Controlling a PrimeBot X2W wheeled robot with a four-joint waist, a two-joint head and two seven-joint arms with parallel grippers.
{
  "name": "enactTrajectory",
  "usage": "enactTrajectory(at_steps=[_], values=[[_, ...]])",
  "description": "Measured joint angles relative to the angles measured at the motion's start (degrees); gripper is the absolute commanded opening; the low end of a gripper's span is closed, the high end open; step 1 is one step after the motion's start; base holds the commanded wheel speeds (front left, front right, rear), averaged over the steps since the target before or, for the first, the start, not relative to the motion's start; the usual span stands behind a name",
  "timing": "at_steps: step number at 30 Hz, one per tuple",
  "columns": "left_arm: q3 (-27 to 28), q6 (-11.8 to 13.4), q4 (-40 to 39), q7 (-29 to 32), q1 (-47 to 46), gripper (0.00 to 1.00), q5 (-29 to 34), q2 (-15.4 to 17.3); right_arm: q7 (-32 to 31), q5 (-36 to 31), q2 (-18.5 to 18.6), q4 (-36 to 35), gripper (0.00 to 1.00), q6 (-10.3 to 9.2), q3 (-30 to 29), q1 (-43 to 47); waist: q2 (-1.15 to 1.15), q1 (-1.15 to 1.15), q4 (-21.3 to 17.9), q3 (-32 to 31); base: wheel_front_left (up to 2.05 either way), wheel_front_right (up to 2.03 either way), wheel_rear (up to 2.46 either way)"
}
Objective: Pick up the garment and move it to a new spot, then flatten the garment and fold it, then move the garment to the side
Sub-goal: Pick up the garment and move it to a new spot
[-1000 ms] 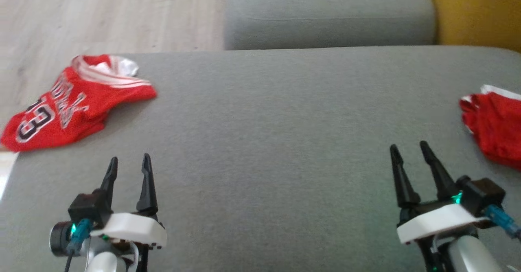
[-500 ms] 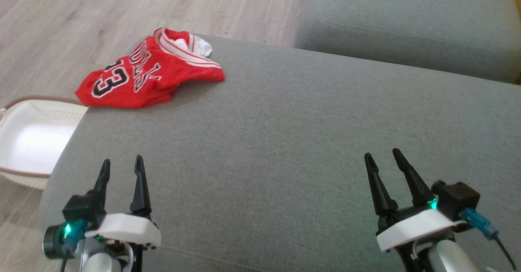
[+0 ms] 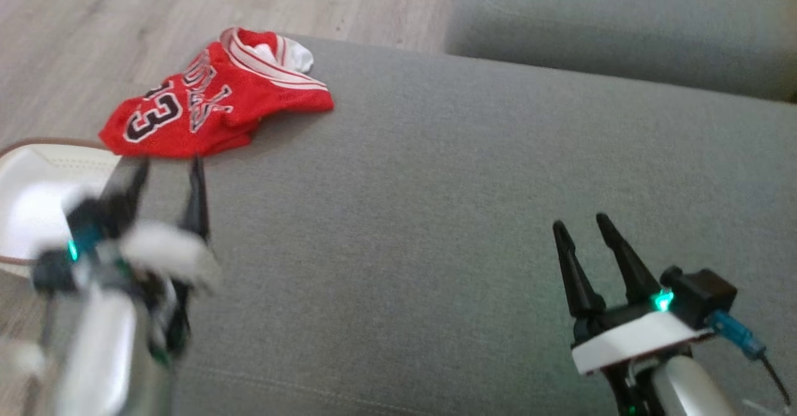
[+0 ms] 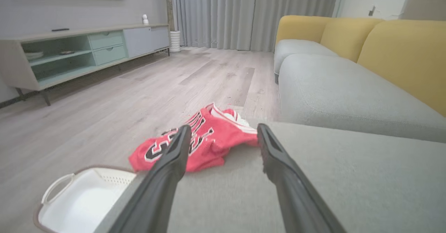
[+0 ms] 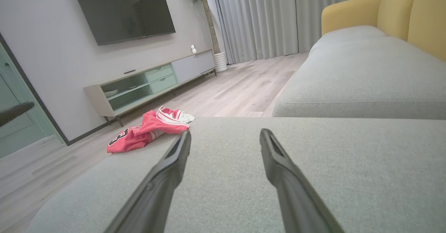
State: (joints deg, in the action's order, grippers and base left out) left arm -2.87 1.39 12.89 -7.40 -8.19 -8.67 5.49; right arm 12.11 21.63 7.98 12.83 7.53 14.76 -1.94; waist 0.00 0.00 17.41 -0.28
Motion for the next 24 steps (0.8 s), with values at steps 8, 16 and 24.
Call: enactTrajectory(at_steps=[8, 16, 24], values=[[3.99, -1.4, 10.85, 23.01, -25.42, 1.0, -5.35, 5.28, -0.1, 0.07, 0.64, -6.8, 1.0, 0.0, 1.4, -5.49, 0.0, 0.0, -5.22, 5.82, 0.0, 0.0, 0.0], [9.58, 0.36, 27.33, 30.67, -38.84, 1.0, -9.55, 10.04, -0.01, 0.93, 1.76, -9.82, 1.0, 0.0, 2.5, -8.44, 0.0, 0.01, -12.78, 12.01, 0.0, 0.0, 0.0], [13.07, 5.84, 38.99, 33.33, -43.98, 1.0, -9.71, 15.89, 0.6, 1.58, 1.9, -11.16, 1.0, 0.0, 3.47, -12.46, 0.0, 0.01, -20.24, 18.85, 0.0, 0.0, 0.0]])
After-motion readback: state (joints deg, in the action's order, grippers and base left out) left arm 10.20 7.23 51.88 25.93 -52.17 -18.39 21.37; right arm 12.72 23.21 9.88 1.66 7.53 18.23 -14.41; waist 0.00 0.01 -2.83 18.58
